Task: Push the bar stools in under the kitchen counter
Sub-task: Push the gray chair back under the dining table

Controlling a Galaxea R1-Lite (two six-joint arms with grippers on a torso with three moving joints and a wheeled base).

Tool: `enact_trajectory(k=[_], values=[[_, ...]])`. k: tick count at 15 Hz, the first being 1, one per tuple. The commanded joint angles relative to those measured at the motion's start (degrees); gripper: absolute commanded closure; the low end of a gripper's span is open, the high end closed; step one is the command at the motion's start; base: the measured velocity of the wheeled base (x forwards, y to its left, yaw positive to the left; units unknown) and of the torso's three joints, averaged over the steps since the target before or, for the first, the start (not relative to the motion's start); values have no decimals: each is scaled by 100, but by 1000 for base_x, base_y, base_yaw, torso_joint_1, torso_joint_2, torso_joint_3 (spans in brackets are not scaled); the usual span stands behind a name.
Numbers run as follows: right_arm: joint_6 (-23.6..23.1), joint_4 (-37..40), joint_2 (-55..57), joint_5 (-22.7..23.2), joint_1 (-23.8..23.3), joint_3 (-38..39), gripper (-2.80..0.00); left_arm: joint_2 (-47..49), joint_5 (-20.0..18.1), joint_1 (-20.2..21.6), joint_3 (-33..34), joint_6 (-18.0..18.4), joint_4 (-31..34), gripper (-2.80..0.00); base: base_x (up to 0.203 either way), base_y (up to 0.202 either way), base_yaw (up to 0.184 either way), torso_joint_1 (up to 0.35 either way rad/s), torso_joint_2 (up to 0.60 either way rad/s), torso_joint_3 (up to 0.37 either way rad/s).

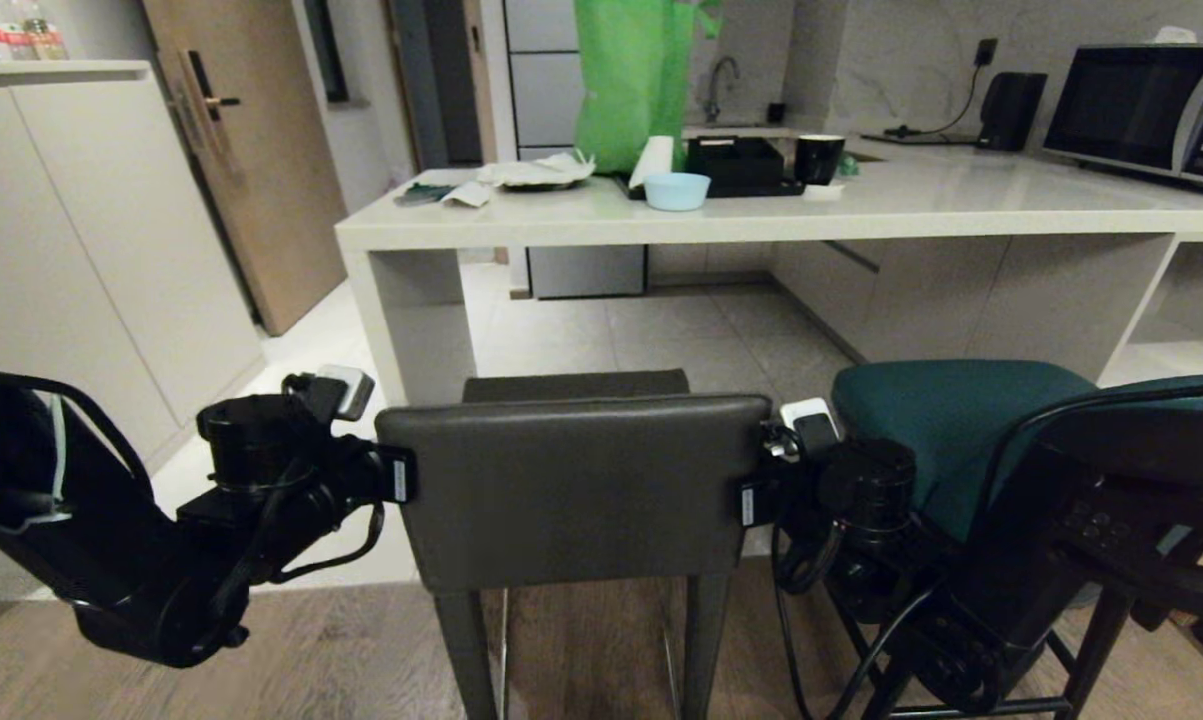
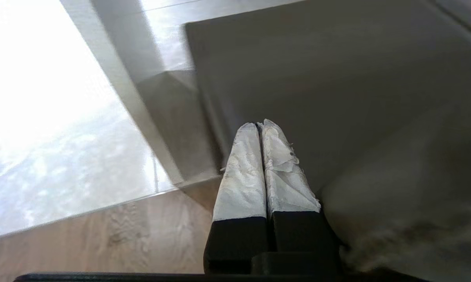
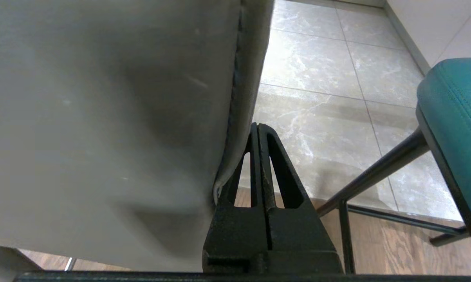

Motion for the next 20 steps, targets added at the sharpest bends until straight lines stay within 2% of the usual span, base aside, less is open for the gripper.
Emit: enact_trajectory(k=[1, 7, 10, 11, 20], values=[[-4, -32, 73, 24, 56, -82, 0, 149, -28, -84, -195, 7, -30, 0, 0, 0, 0, 0, 0, 0], [5, -6, 109, 24, -93, -317, 0, 165, -54, -51, 47, -18, -131, 0, 0, 0, 0, 0, 0, 0], [23, -14, 91, 24, -84, -282, 0, 275, -40, -33, 273, 12, -934, 0, 0, 0, 0, 0, 0, 0], [23, -14, 91, 15, -84, -282, 0, 363, -32, -26, 324, 52, -1013, 0, 0, 0, 0, 0, 0, 0], [14, -14, 47, 15, -84, -247, 0, 271, -17, -3, 422, 123, -950, 0, 15, 0, 0, -1, 0, 1]])
